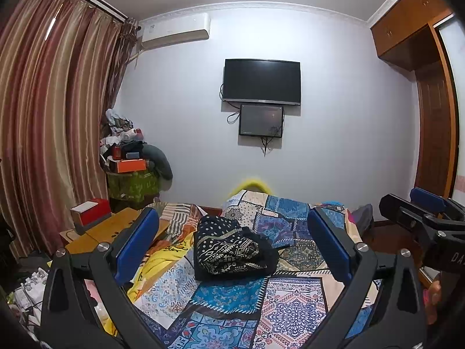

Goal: Fold large clothes

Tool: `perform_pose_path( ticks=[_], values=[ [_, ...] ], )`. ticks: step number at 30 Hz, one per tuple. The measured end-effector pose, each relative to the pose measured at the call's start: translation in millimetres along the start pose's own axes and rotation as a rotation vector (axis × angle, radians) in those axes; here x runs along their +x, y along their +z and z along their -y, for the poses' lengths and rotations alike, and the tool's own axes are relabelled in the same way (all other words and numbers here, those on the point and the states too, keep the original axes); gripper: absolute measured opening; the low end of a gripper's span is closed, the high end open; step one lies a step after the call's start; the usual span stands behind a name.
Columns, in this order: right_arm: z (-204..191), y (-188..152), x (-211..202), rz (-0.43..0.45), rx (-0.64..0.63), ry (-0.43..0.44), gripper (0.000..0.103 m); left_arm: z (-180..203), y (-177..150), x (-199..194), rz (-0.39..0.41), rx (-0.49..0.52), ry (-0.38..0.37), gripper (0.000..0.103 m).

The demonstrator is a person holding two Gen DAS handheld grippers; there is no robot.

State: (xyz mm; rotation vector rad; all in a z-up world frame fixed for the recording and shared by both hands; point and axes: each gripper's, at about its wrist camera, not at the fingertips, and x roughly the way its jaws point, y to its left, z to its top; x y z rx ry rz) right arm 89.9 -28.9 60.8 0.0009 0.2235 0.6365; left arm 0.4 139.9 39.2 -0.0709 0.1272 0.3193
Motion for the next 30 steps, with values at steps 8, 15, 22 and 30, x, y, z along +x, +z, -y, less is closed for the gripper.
perform_pose_path(
  ticks=[8,15,22,30],
  values=[
    [1.8,3.8,-1.8,-0.008,0.004,0.005,0.103,-0.6,-0.7,2.3,-0.011,-0.006,-0.002,0.102],
    [1.3,3.8,-2.0,-0.006,0.004,0.005,0.103,-0.1,0.1,2.6,-0.011,-0.011,-0.006,0.102],
    [1.6,2.5,-3.1,-0.011,0.01,0.006,0.103,1.2,0.2,2.1,-0.015,-0.012,-0.011,0.102],
    [1.7,3.6,-3.8,-0.012,0.005,0.0,0.103,5.0,-0.3,0.6,-0.021,-0.009,-0.038,0.102]
  ],
)
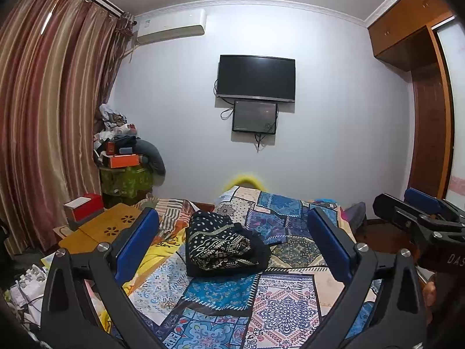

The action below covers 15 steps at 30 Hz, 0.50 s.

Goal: Fold large clothes

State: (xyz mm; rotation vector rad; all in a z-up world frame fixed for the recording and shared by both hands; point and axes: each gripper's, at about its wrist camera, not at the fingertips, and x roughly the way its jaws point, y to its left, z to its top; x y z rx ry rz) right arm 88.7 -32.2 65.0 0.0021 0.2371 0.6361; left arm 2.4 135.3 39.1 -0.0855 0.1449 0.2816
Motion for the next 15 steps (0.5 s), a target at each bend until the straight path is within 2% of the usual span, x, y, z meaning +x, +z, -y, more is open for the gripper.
perform_pose_path(
  ticks=[15],
  values=[
    [0.2,2.4,1.7,-0.002,0.006,-0.006,0.103,-1.6,-0.8,0.0,-0.018,-0.018,-0.025,0.102]
  ],
)
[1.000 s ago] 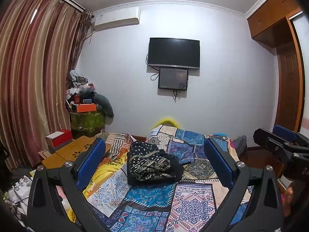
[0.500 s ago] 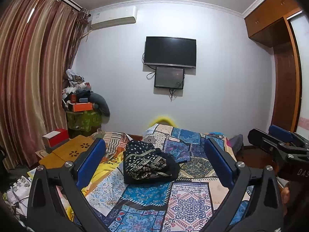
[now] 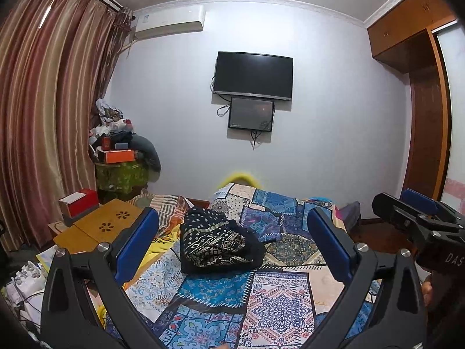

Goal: Fold large clothes

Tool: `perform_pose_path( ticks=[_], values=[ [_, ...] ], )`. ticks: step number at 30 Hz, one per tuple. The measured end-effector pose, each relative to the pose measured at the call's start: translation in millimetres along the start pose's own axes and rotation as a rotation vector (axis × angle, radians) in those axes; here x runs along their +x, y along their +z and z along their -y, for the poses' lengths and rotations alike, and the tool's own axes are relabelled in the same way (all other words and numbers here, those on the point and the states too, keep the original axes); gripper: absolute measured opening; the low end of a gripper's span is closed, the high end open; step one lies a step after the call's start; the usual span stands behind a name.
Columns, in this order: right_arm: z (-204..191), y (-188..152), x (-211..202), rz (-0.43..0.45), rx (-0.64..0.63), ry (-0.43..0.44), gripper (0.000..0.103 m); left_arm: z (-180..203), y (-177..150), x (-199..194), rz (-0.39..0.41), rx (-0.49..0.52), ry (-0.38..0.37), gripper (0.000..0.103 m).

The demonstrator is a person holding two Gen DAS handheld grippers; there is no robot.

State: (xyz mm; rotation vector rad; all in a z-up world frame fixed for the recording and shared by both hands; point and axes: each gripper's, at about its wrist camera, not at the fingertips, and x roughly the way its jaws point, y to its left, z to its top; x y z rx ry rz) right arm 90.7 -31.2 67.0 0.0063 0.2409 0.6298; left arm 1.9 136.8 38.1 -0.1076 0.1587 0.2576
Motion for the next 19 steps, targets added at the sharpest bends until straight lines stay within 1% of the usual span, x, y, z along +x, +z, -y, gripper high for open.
perform_pose_path(
  ticks=[4,19],
  values=[
    [-0.5,0.2,0.3,-0.001,-0.003,-0.003,0.103,0.6,-0.9,0.9,-0.005,-0.004,-0.011,0.102],
    [-4.3,-2.7,5.0,-0.02,-0.01,-0.013,0.103,0.1,-2.8,3.5,-0.014,-0.003,-0.016,0.102]
  ],
)
